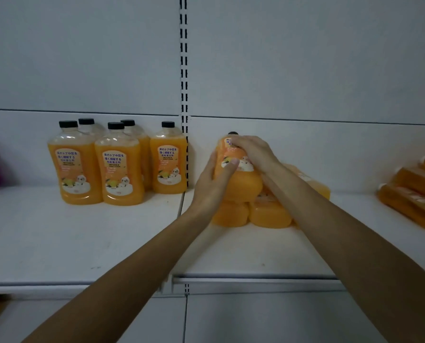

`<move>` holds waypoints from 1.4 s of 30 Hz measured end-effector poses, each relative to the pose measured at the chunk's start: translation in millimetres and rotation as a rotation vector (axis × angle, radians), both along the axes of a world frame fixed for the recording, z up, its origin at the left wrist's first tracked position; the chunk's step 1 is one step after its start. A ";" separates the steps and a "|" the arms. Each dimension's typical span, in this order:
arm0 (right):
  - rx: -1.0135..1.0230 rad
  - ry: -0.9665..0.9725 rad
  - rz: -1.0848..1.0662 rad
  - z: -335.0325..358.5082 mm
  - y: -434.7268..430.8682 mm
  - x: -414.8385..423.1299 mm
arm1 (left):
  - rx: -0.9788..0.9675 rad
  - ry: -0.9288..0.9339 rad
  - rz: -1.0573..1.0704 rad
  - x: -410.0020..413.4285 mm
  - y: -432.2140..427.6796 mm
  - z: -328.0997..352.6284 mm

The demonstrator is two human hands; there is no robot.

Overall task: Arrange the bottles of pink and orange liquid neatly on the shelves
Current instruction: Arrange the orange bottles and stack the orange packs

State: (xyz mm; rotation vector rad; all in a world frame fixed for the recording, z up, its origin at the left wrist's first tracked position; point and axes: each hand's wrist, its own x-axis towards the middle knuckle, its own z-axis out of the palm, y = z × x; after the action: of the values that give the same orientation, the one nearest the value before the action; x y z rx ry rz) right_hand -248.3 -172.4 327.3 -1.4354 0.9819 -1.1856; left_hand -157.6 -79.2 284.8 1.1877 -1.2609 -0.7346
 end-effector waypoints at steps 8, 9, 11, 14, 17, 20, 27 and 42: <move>-0.281 0.000 0.161 14.7 19.6 36.4 | -0.058 -0.034 -0.047 49.6 12.7 4.8; -0.292 0.008 0.201 14.5 22.1 41.4 | -0.053 -0.033 -0.049 58.6 13.7 1.6; -0.317 0.076 0.250 11.8 25.2 50.6 | -0.035 -0.041 -0.059 76.1 17.8 -2.9; -0.275 0.139 0.336 6.6 26.0 57.0 | -0.024 -0.145 -0.082 102.0 23.4 -14.9; -0.326 0.322 0.353 2.4 29.7 59.6 | -0.035 -0.287 -0.090 118.9 27.6 -31.6; -0.485 0.422 0.292 -1.5 34.1 69.4 | -0.084 -0.395 0.003 125.1 28.9 -42.4; -0.656 0.494 0.206 -9.0 29.8 98.4 | 0.304 -1.145 0.287 146.8 41.7 -59.4; -0.707 0.625 0.020 -10.3 11.0 135.1 | 0.308 -1.180 0.255 142.9 45.3 -55.9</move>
State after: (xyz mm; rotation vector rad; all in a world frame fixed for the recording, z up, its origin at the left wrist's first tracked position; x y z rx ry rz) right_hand -113.2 -161.3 316.9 -2.4733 0.9860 -1.1394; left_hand -14.7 -33.9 228.9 2.1289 -1.9001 0.0524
